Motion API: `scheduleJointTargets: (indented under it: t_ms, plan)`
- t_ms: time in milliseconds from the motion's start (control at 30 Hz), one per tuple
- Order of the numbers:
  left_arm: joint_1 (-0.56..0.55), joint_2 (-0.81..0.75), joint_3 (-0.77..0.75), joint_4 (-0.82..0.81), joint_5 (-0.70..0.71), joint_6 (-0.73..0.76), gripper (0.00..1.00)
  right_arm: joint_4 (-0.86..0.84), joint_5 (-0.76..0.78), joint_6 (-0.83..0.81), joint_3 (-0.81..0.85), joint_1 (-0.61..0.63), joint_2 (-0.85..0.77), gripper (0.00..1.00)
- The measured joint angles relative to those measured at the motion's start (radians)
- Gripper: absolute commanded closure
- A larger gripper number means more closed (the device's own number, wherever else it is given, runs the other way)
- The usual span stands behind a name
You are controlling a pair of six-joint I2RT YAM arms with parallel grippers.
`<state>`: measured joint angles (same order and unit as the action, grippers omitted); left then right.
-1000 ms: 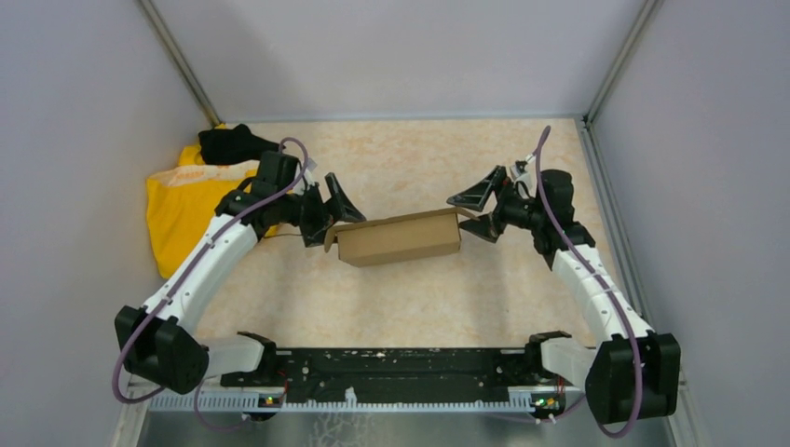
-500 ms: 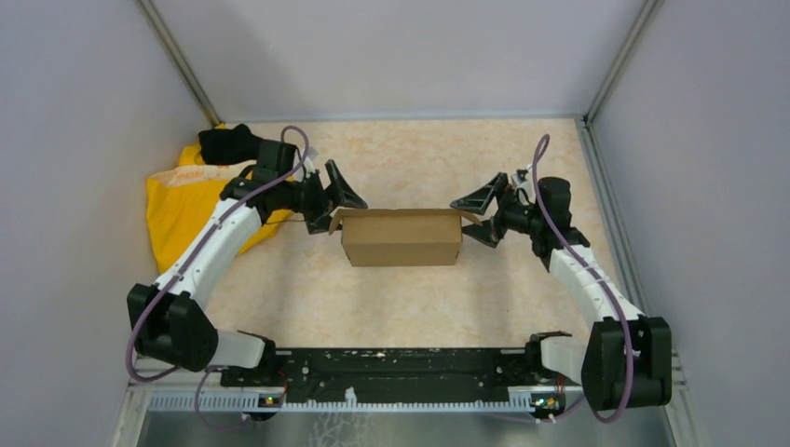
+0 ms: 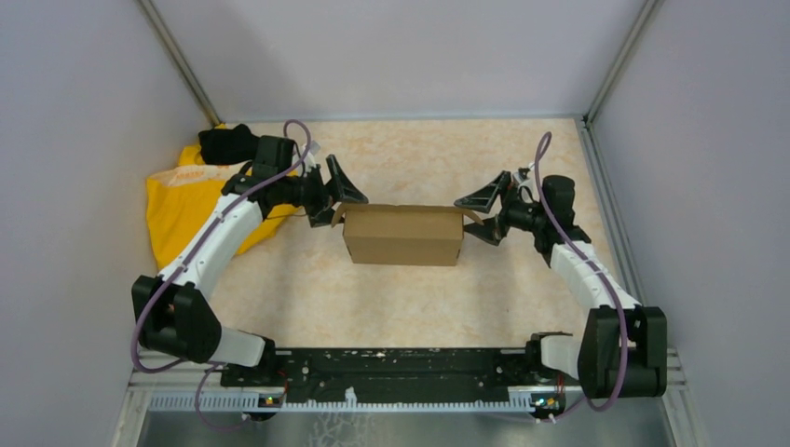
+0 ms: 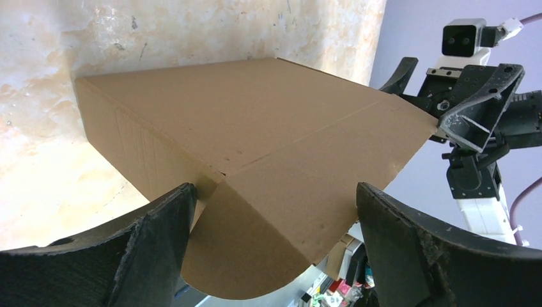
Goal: Fold the paper box
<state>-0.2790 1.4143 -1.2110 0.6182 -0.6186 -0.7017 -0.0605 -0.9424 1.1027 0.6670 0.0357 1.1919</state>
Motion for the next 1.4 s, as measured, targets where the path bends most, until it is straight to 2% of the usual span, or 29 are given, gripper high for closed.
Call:
scheduleJointTargets:
  t_ms: [467, 1000, 1400]
  plan:
    - [0.015, 0.0, 0.002, -0.06, -0.098, 0.013, 0.01, -0.003, -0.071, -0.025, -0.005, -0.089, 0.01, 0.01]
    - [0.057, 0.0, 0.093, -0.08, -0.096, 0.049, 0.01, 0.007, -0.072, -0.066, -0.002, -0.091, 0.048, 0.01]
    - [0.122, 0.0, 0.092, -0.079, -0.095, 0.087, 0.01, 0.048, -0.049, -0.09, 0.1, -0.104, 0.048, 0.01]
